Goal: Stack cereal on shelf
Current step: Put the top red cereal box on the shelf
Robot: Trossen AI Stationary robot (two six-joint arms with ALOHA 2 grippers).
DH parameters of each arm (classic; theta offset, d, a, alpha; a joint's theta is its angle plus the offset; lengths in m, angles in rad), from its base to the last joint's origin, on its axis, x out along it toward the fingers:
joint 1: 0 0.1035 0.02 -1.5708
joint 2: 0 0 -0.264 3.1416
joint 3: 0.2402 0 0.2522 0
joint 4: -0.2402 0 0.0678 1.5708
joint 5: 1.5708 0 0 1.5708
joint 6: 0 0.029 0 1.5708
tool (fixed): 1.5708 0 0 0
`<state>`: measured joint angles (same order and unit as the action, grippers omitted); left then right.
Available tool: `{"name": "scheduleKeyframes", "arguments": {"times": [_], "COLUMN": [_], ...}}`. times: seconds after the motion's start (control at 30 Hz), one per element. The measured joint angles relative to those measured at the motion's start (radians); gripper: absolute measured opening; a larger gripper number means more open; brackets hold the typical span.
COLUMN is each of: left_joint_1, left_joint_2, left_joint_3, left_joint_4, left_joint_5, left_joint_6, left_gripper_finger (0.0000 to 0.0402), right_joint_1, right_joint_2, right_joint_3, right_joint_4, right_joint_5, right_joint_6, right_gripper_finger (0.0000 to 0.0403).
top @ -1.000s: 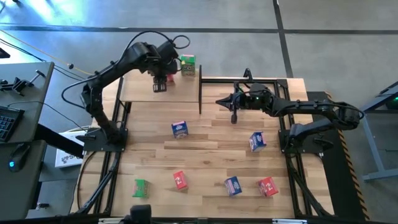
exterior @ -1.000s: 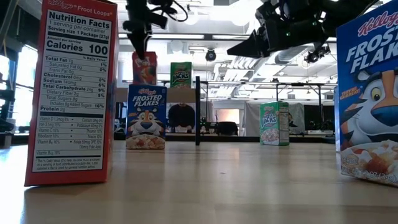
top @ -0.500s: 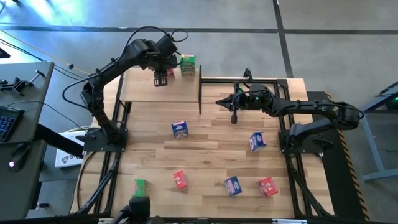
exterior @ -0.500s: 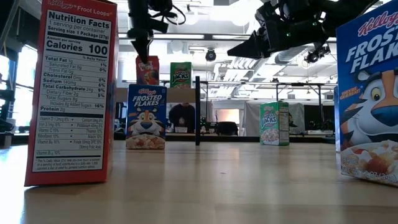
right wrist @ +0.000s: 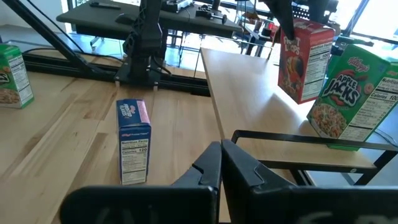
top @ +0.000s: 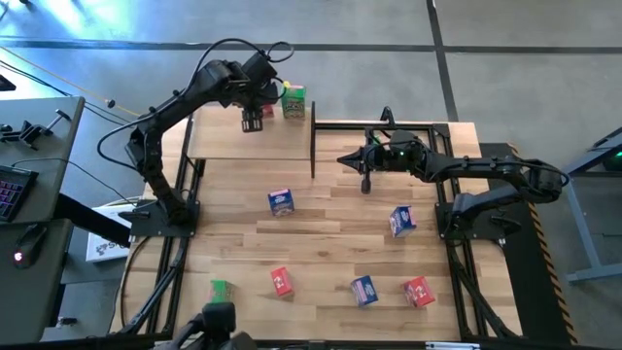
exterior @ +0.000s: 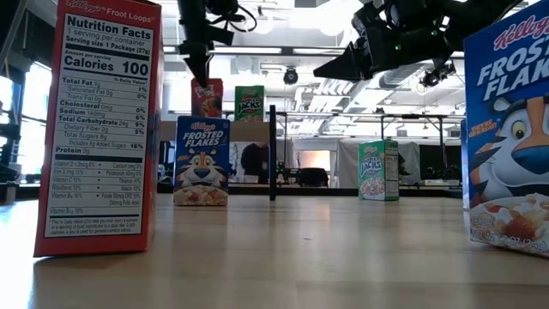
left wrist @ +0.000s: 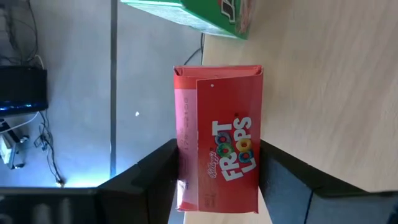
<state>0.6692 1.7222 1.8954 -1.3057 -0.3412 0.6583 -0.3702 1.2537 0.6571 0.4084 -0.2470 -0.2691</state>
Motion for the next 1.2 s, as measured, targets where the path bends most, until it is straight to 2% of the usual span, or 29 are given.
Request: {"name": "scheduleKeyframes", "arguments": {"times": [0.07, 0.3, 1.2], "left_joint_1": [0.007, 0.019, 0.046], "left_joint_2": [0.000, -0.001, -0.001], "left_joint_3": [0.000, 0.000, 0.001], "left_joint_4": [0.001, -0.025, 0.020], "left_joint_5": [0.007, 0.130, 0.137], "left_joint_6": [-0.003, -0.059, -0.090], "left_gripper_finger": [0.0191, 0.0191, 0.0191], "right_joint_1": [0.000, 0.000, 0.000], "right_joint_2": [0.000, 0.000, 0.000], "right_joint_3": [0.000, 0.000, 0.000], "right_joint_4": [0.000, 0.000, 0.007], "right_joint_5": [0.000, 0.000, 0.000], "right_joint_6": [0.000, 0.000, 0.000], "right_gripper_finger": [0.0000, 0.0000, 0.0000]}}
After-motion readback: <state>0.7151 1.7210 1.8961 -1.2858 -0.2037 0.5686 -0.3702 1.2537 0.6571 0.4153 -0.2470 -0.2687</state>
